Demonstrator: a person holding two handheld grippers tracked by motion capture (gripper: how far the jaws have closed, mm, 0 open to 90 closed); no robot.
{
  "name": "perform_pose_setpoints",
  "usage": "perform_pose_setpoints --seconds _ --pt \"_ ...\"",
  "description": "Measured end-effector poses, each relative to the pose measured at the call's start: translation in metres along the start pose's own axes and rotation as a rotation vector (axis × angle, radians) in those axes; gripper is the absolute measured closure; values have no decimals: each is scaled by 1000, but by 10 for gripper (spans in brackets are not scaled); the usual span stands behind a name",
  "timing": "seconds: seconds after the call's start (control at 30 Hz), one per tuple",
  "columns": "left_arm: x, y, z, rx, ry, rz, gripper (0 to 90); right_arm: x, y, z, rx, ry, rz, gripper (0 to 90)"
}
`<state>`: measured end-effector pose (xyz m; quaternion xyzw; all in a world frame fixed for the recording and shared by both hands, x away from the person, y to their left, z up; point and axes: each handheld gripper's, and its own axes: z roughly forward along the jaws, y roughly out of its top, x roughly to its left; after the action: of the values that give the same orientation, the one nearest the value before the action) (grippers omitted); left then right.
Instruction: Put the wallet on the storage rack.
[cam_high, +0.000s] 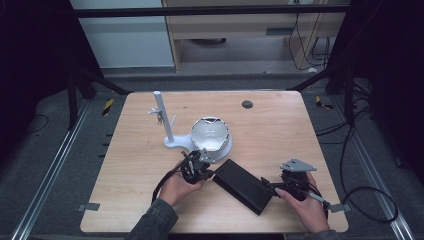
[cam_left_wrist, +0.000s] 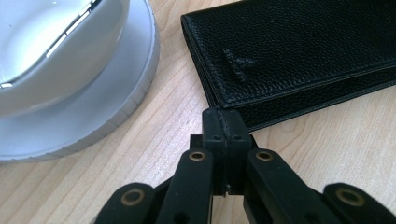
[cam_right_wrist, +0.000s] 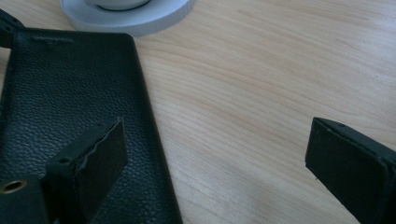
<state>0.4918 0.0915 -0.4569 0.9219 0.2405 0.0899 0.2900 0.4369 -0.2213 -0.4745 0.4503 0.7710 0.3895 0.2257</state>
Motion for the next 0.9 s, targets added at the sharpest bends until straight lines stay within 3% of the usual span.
perform_pose_setpoints --seconds 0.23,0.5,0.7,0.9 --pt "2 9 -5 -7 0 8 900 12 18 -8 -8 26 -30 66" --pt "2 12 -4 -14 6 3 900 24 22 -6 17 58 -67 85" --pt "-2 13 -3 -17 15 2 895 31 23 -12 29 97 -89 161" --pt "-2 17 -4 -35 15 -7 892 39 28 -17 44 101 -127 213"
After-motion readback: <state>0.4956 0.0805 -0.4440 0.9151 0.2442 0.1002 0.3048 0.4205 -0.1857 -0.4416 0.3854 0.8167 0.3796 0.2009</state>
